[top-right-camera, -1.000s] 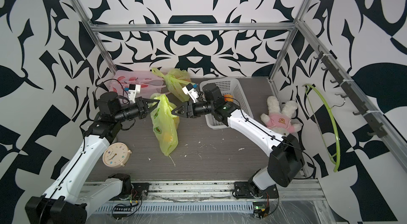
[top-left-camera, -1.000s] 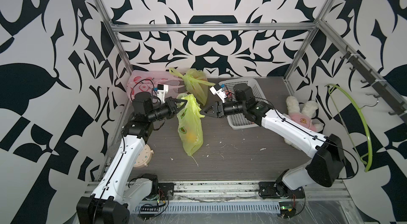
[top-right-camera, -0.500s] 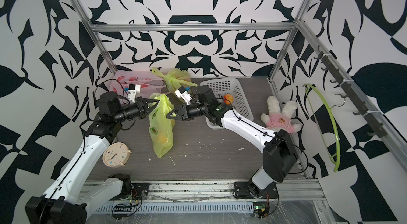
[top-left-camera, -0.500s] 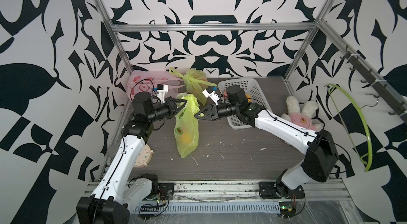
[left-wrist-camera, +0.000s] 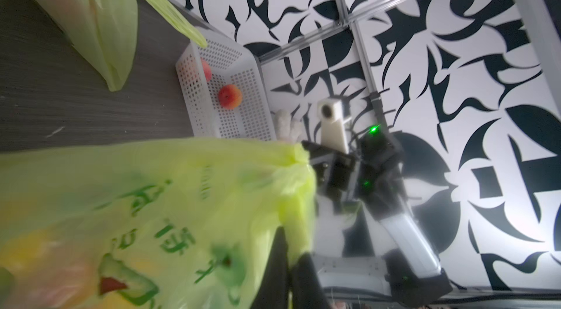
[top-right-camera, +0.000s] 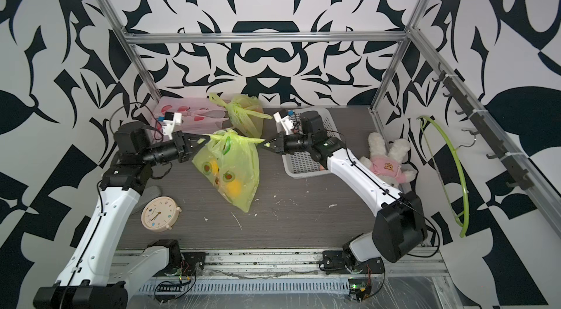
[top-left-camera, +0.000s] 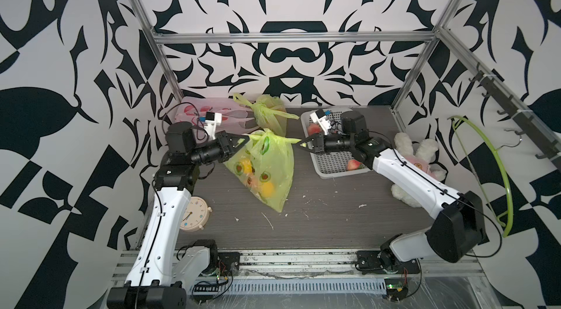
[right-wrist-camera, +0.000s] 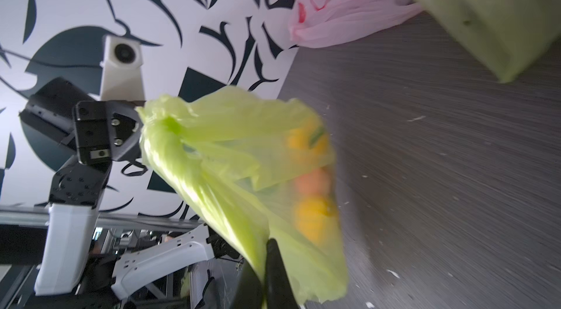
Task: Place the peach into a plastic bag & tie a knot
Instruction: Tie the plastic bag at the center of the board, then place the plastic bag at the center of the board.
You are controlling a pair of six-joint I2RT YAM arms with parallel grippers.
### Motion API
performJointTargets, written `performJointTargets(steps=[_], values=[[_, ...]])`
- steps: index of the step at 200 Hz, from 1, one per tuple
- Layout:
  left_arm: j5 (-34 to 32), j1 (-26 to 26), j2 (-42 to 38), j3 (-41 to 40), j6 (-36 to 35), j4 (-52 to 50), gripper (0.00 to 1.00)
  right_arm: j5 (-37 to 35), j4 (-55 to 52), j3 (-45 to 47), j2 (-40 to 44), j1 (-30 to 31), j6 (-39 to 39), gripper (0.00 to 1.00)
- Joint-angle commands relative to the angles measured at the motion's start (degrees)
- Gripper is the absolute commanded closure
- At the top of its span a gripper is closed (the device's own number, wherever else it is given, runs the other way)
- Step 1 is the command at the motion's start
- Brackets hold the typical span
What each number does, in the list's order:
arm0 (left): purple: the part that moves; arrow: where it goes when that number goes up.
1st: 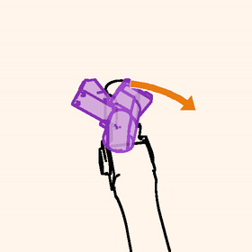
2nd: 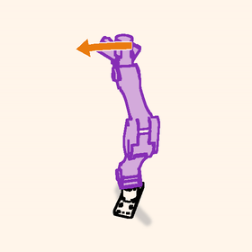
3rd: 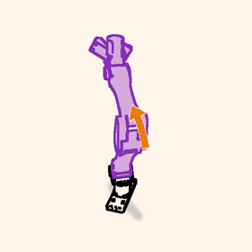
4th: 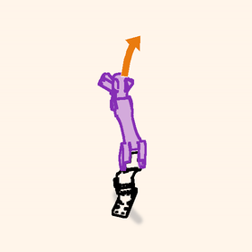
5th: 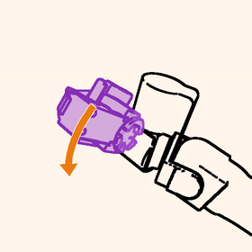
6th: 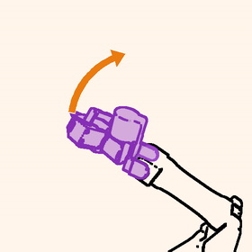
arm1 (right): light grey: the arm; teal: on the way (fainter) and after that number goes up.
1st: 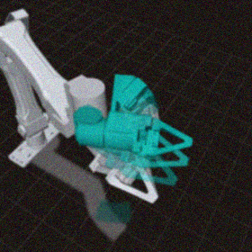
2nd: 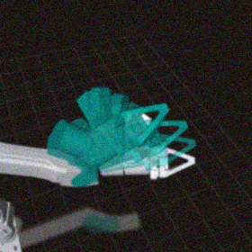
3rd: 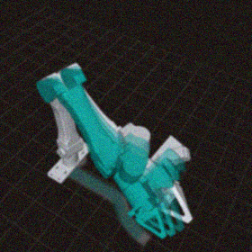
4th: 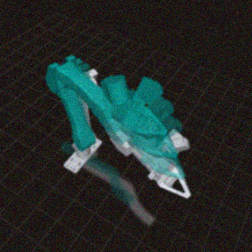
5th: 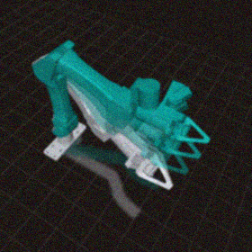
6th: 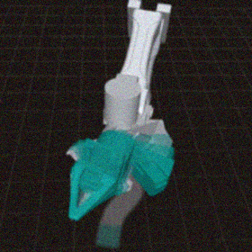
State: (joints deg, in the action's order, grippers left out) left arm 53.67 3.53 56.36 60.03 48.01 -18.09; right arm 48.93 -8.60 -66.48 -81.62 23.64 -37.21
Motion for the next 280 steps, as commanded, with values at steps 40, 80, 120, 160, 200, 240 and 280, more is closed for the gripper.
performJointTargets(steps=[40, 80, 120, 160, 200, 240, 280], values=[[5.4, 18.5, -1.2, 2.2, 0.4, 3.9, 1.00, -7.9, -6.7, 3.4, 1.2, -9.5, 1.4, 1.00], [-3.1, 20.4, 2.3, 5.1, -6.2, 0.6, 1.00, -7.4, -4.2, 0.8, -1.0, -14.5, -1.4, 1.00], [-6.3, 13.5, 11.9, 8.7, -6.4, 4.6, 1.00, -4.4, -3.1, -8.6, -9.4, -9.8, -0.8, 1.00], [-12.5, 6.3, 25.5, 17.0, -11.8, 2.8, 1.00, -4.7, -6.6, -19.7, -21.7, -4.9, 1.0, 1.00], [-19.8, 1.8, 40.0, 29.7, -17.8, -2.8, 0.78, -11.8, -10.1, -28.7, -30.4, -4.8, 2.3, 1.00], [-36.4, -0.8, 51.2, 41.4, -22.6, -14.2, 0.36, -17.2, -10.3, -31.6, -32.4, -9.1, -0.2, 1.00], [-50.3, -0.8, 61.7, 48.0, -23.9, -18.6, 0.20, -19.0, -11.4, -31.1, -31.6, -9.9, 0.2, 0.91]])
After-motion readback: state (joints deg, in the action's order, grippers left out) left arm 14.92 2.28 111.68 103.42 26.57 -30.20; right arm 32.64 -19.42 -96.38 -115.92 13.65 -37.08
